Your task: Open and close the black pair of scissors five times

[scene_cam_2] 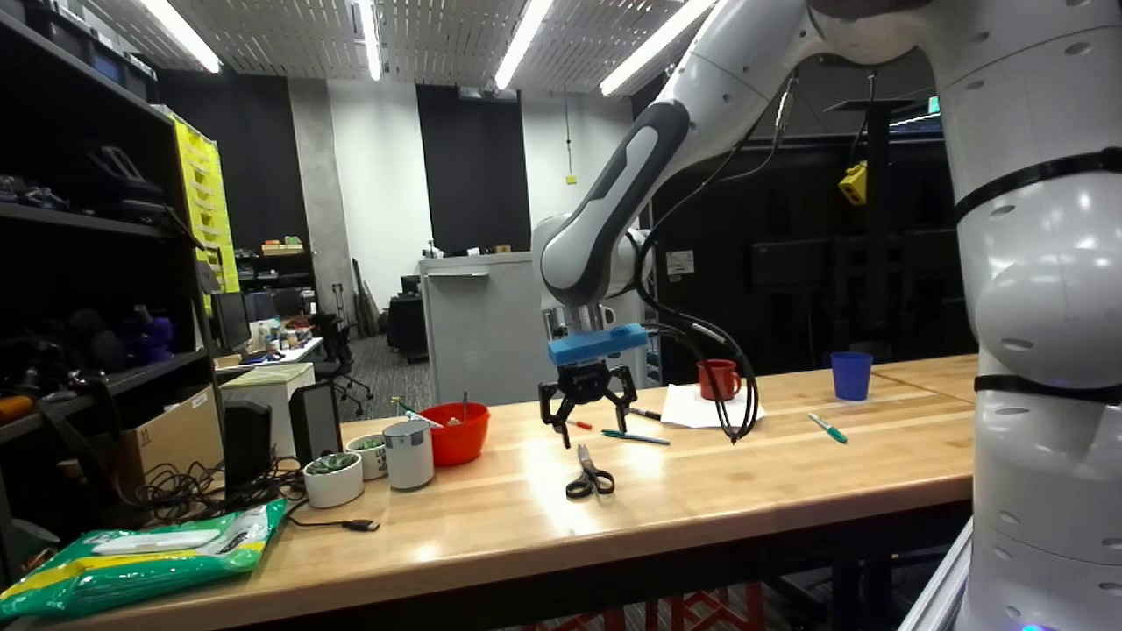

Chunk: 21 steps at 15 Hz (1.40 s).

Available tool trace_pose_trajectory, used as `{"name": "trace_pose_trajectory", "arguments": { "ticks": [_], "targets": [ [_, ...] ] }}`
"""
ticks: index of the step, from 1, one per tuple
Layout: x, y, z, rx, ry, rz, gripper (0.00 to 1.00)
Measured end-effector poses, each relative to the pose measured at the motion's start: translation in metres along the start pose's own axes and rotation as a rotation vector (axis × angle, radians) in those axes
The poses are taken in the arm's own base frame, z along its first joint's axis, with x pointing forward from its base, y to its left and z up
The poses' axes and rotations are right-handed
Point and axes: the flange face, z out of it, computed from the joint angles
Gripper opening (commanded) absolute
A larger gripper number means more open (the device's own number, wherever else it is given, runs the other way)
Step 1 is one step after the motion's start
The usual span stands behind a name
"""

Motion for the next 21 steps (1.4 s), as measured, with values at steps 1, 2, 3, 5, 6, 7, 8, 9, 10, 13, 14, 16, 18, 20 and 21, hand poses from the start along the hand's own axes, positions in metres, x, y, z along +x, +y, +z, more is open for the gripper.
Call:
{"name": "trace_pose_trajectory", "arguments": {
  "ticks": [1, 2, 3, 5, 6, 7, 8, 9, 10, 13, 14, 16, 18, 20, 21],
  "targets": [
    [0.002, -0.002, 0.003, -0.002, -0.004, 0.003, 0.89],
    [0.005, -0.004, 0.006, -0.003, -0.007, 0.005, 0.86],
    [0.007, -0.006, 0.008, -0.004, -0.010, 0.006, 0.73],
    [0.010, -0.009, 0.011, -0.005, -0.013, 0.004, 0.60],
    [0.010, -0.011, 0.012, -0.005, -0.013, 0.002, 0.53],
    [0.010, -0.014, 0.013, -0.005, -0.013, -0.001, 0.51],
    [0.010, -0.017, 0.013, -0.005, -0.013, -0.005, 0.50],
    [0.010, -0.019, 0.014, -0.006, -0.014, -0.009, 0.51],
    [0.009, -0.023, 0.015, -0.007, -0.015, -0.015, 0.57],
    [0.007, -0.032, 0.023, -0.015, -0.025, -0.031, 0.65],
    [0.007, -0.035, 0.026, -0.018, -0.030, -0.035, 0.67],
    [0.006, -0.039, 0.034, -0.026, -0.040, -0.040, 0.62],
    [0.005, -0.039, 0.039, -0.032, -0.048, -0.041, 0.61],
    [0.006, -0.038, 0.043, -0.036, -0.053, -0.038, 0.58],
    [0.006, -0.037, 0.043, -0.037, -0.054, -0.036, 0.56]
  ]
}}
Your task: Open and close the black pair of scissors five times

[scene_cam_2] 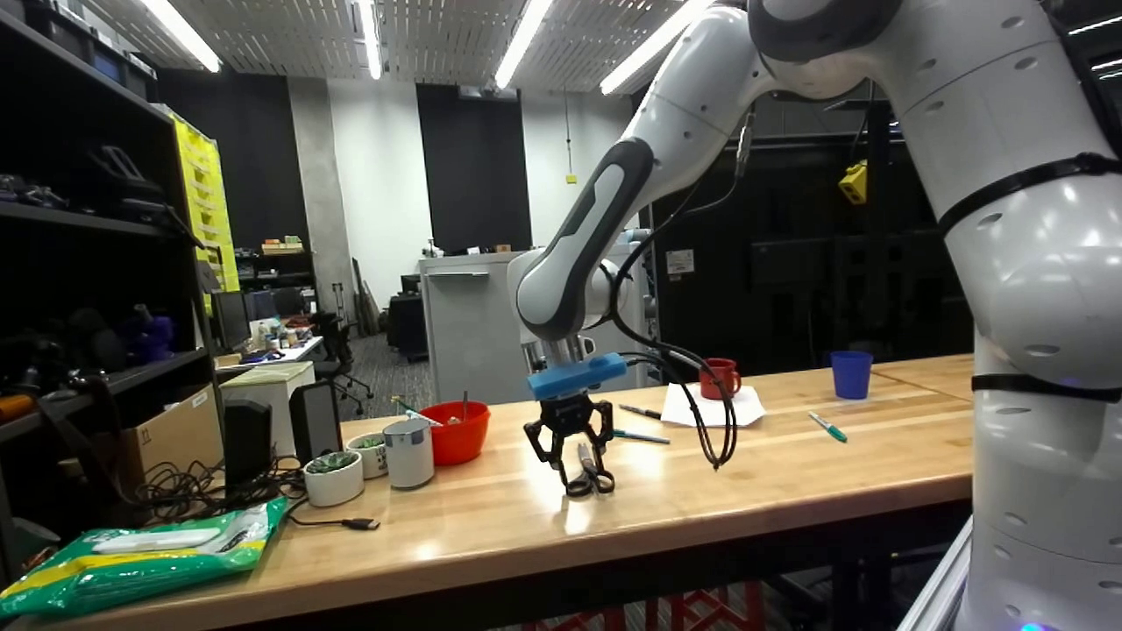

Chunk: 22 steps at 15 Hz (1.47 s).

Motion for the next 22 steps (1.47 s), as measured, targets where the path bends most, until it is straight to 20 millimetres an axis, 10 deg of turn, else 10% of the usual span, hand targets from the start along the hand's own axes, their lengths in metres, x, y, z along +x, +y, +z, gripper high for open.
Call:
{"name": "trace_pose_trajectory", "arguments": {
  "ticks": [22],
  "targets": [
    [0.0037, 0.0037, 0.0009, 0.003, -0.004, 0.016, 0.46]
  ]
}}
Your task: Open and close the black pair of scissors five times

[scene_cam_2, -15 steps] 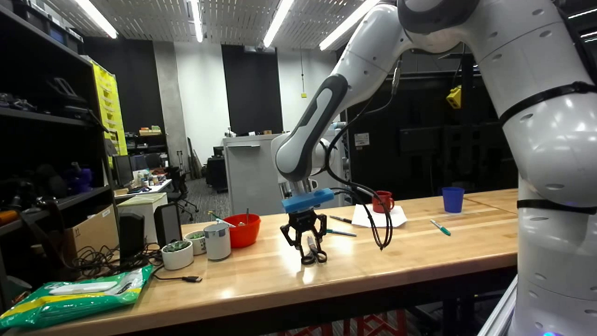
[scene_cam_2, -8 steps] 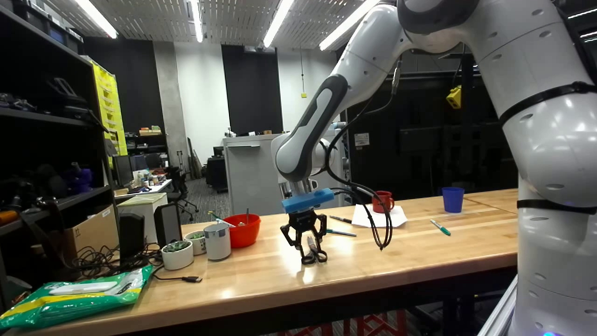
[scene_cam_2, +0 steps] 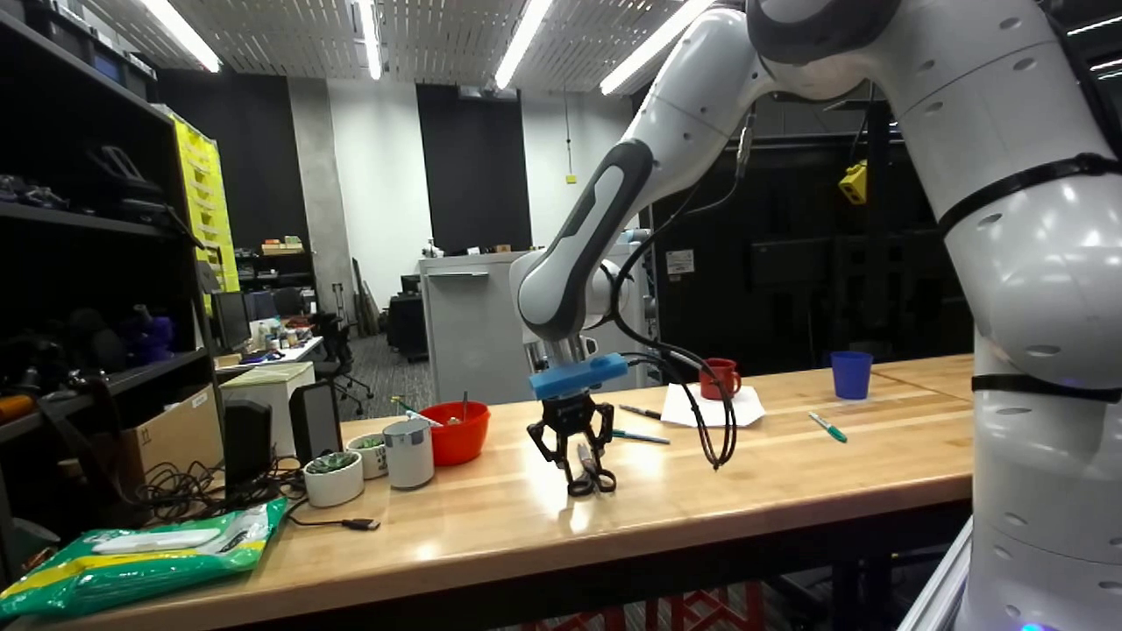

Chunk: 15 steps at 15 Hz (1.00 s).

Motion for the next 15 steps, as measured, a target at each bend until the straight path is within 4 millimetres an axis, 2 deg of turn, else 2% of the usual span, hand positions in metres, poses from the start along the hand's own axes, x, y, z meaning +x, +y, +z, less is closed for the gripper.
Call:
{"name": "trace_pose_trajectory", "arguments": {
  "ticks": [10, 15],
  "targets": [
    [-0.017, -0.016, -0.005, -0.002, 0.011, -0.009, 0.45],
    [-0.021, -0.016, -0.005, -0.004, 0.011, 0.009, 0.47]
  ]
}}
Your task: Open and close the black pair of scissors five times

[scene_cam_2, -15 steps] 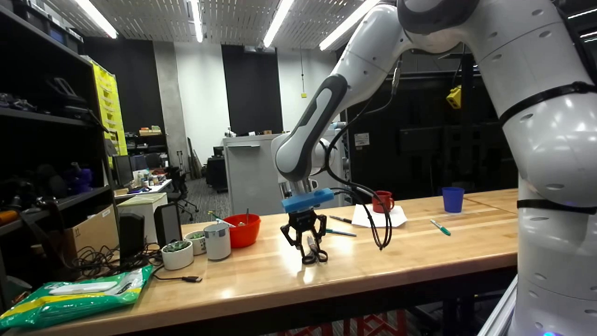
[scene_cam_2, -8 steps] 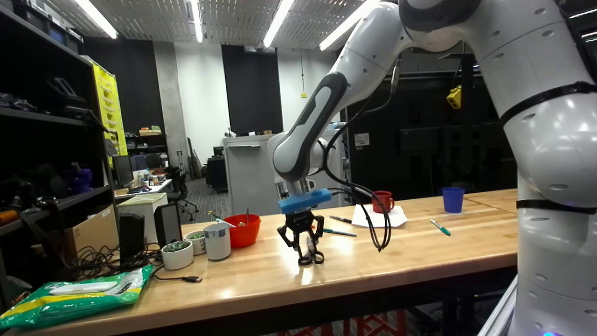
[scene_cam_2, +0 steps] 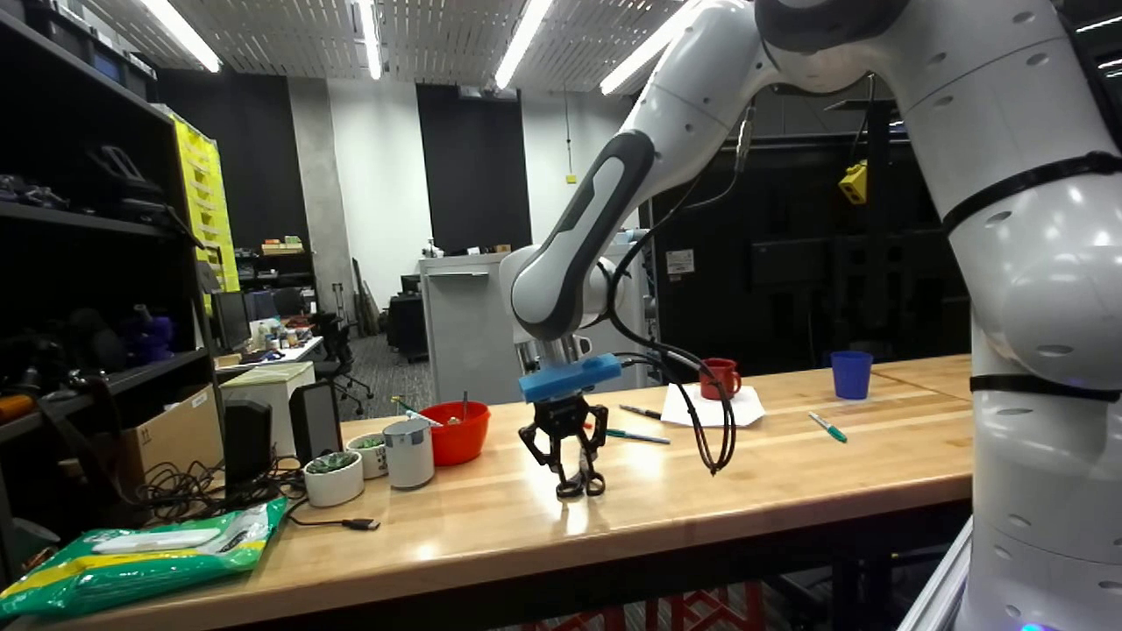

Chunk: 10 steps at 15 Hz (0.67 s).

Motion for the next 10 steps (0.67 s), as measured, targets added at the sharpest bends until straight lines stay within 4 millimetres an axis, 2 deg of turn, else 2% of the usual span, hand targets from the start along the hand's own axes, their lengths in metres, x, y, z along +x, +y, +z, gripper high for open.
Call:
{"name": "trace_pose_trajectory", "arguments": {
  "ticks": [10],
  "targets": [
    [-0.0041, 0.0049, 0.0010, -0.005, -0.003, 0.052, 0.48]
  ]
}}
